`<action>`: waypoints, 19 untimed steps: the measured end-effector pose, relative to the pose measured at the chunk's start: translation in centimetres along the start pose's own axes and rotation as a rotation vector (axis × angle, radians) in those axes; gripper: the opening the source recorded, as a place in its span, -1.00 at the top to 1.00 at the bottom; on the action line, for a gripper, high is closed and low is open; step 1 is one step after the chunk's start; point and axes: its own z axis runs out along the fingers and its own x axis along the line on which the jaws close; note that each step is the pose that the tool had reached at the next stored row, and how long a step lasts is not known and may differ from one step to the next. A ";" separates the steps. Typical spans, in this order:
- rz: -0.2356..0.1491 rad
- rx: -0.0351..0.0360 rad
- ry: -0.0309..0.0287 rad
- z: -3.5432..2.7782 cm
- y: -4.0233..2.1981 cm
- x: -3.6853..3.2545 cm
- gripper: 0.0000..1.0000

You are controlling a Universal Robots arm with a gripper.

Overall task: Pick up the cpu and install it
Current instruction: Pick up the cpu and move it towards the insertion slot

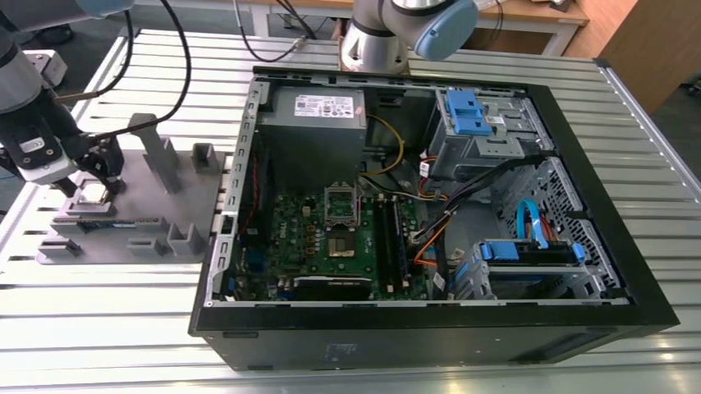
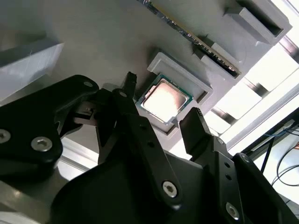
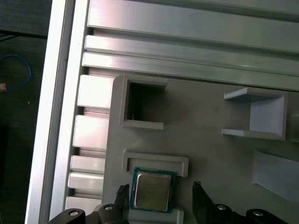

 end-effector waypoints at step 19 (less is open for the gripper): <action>0.011 0.0005 -0.0013 0.57 0.05 0.58 -0.29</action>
